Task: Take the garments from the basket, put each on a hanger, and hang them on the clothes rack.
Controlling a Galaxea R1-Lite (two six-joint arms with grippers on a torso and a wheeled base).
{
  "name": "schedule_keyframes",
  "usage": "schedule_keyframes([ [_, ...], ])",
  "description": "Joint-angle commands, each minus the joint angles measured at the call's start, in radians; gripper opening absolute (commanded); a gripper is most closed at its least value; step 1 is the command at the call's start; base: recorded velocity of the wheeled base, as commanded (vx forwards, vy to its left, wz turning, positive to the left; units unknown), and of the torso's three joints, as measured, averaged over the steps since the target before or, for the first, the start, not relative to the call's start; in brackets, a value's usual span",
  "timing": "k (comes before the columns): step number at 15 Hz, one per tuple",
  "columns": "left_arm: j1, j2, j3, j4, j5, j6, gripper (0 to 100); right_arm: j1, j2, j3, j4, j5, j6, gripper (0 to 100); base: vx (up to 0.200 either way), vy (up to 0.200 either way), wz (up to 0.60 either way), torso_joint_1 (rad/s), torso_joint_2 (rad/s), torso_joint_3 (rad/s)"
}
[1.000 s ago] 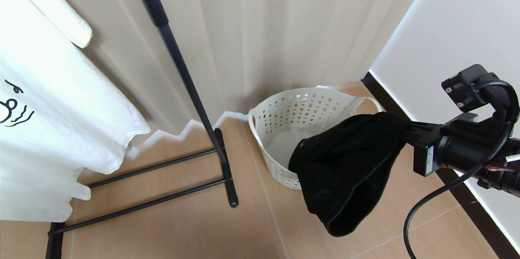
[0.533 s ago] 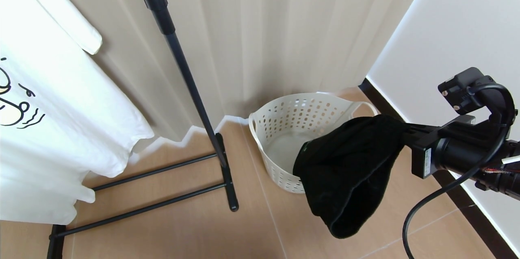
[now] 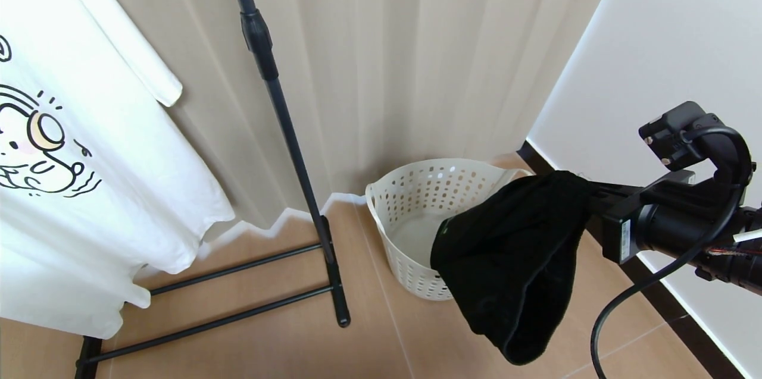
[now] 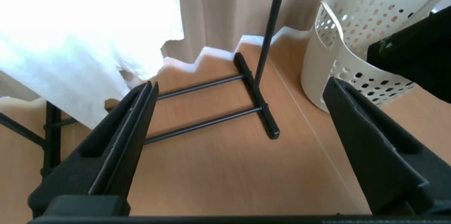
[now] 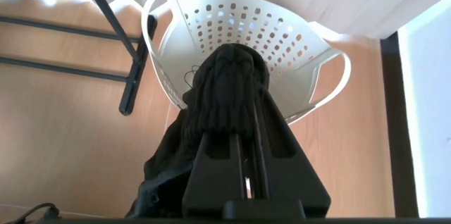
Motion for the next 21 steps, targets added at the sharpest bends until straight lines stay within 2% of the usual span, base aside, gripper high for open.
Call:
schedule_keyframes([
  [1, 0.0, 0.001, 0.0, 0.0, 0.0, 0.0, 100, 0.0, 0.004, -0.001, -0.001, -0.001, 0.0, 0, 0.0, 0.0, 0.0, 0.007, 0.01, 0.212],
  [4, 0.0, 0.001, 0.0, 0.0, 0.0, 0.0, 100, -0.003, 0.008, -0.001, -0.001, -0.001, 0.0, 0, 0.0, 0.0, 0.0, -0.01, -0.17, 0.012],
  [11, 0.0, 0.001, 0.0, 0.0, 0.0, 0.0, 100, -0.003, 0.008, 0.0, -0.001, -0.005, 0.0, 0, 0.0, 0.0, 0.0, 0.011, -0.41, -0.19],
  [21, 0.0, 0.001, 0.0, 0.0, 0.0, 0.0, 100, -0.003, 0.016, 0.005, -0.001, -0.004, 0.0, 0, 0.0, 0.0, 0.0, 0.12, -0.48, -0.167],
])
